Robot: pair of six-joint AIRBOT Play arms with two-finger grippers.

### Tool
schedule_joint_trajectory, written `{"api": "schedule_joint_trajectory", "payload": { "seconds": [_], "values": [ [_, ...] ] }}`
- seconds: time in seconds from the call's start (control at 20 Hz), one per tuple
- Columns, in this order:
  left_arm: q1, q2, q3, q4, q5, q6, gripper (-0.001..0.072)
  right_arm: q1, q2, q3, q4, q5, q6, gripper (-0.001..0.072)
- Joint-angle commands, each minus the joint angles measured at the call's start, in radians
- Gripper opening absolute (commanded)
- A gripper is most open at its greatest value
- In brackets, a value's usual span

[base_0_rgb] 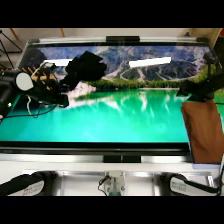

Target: Fold the shirts.

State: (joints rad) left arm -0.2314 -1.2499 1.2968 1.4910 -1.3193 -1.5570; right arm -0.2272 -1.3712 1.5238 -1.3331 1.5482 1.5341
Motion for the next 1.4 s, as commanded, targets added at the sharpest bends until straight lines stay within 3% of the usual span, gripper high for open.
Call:
{"api": "schedule_joint_trajectory", "payload": {
  "seconds": [0.0,0.85,1.05,1.15,1.25,1.35],
  "values": [
    [0.0,0.001,0.0,0.0,0.0,0.0,0.0671,0.0,0.0,0.001,0.0,0.0,0.0,0.0619],
    [0.0,-0.005,-0.001,-0.04,0.018,-0.003,0.0671,0.0,0.0,0.001,0.0,-0.005,0.0,0.0619],
    [0.0,-0.033,-0.001,-0.143,0.161,-0.016,0.067,0.0,0.0,0.001,0.003,-0.16,0.002,0.0619],
    [0.013,-0.076,0.011,-0.125,0.313,-0.096,0.0674,0.0,0.0,0.001,0.043,-0.193,0.003,0.0618],
    [0.069,-0.18,0.086,-0.106,0.409,-0.136,0.0674,0.0,0.0,0.001,0.087,-0.2,0.002,0.0619],
    [0.148,-0.339,0.233,-0.103,0.414,-0.138,0.0674,0.001,0.0,0.001,0.114,-0.188,-0.001,0.0619]
  ]
}}
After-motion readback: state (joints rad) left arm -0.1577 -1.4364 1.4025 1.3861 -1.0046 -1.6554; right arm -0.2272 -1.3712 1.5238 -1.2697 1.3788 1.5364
